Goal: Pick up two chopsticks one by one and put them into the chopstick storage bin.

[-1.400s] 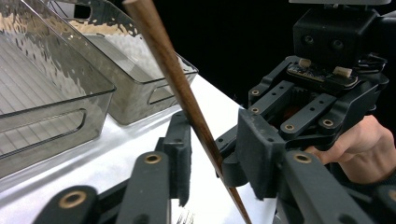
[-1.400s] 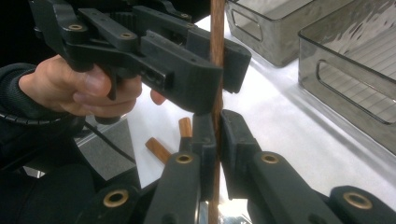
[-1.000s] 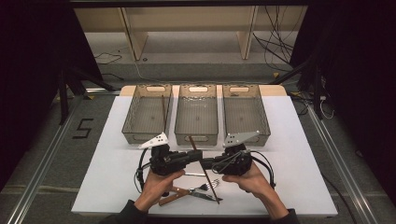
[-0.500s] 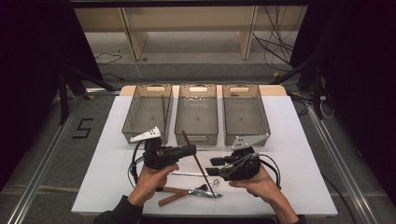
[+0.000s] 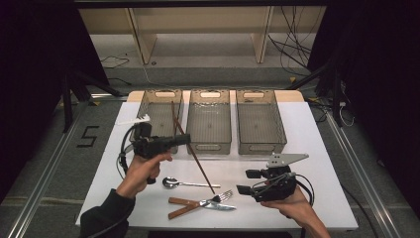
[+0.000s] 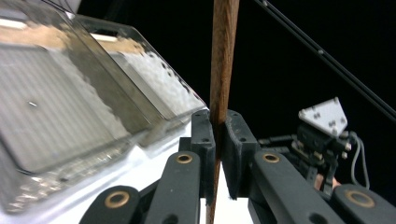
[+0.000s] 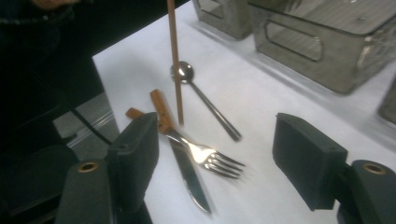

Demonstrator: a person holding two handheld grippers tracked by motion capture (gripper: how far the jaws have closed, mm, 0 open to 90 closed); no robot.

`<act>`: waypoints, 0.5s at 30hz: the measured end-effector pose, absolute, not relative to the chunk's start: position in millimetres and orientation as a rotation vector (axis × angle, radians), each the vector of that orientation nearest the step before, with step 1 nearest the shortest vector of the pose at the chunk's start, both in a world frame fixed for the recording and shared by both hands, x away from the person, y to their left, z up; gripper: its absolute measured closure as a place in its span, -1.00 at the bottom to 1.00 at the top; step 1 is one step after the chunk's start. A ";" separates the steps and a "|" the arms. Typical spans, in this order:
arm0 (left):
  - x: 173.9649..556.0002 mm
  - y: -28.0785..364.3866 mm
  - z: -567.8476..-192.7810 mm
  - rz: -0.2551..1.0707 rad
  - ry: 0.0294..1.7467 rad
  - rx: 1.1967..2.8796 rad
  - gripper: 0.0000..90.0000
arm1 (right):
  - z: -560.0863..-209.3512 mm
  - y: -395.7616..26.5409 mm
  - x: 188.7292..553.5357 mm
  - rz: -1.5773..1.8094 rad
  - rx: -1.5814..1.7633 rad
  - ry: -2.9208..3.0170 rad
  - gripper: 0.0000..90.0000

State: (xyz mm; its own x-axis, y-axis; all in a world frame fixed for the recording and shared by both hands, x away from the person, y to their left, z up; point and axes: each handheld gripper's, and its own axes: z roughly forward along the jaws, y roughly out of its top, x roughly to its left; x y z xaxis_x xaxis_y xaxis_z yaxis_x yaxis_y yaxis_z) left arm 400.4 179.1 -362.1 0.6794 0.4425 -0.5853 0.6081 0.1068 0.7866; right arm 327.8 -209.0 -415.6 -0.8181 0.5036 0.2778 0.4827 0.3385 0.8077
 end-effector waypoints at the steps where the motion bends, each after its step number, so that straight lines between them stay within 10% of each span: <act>1: 403.9 183.4 -357.8 -0.145 0.910 1.518 0.86 | -416.1 -211.0 327.0 1.527 0.947 2.544 -0.34; 15: 454.4 233.8 -304.4 -0.030 1.022 1.563 0.86 | -424.7 -228.4 320.6 1.518 1.012 2.452 -0.50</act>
State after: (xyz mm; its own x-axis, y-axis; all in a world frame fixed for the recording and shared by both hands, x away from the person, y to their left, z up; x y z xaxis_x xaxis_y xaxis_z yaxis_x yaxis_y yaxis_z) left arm 454.4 233.8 -304.4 0.6124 0.5767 -0.5407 0.6074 0.0946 0.7888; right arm 320.6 -228.4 -424.7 -0.7776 0.5726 0.2597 0.4877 0.2886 0.8239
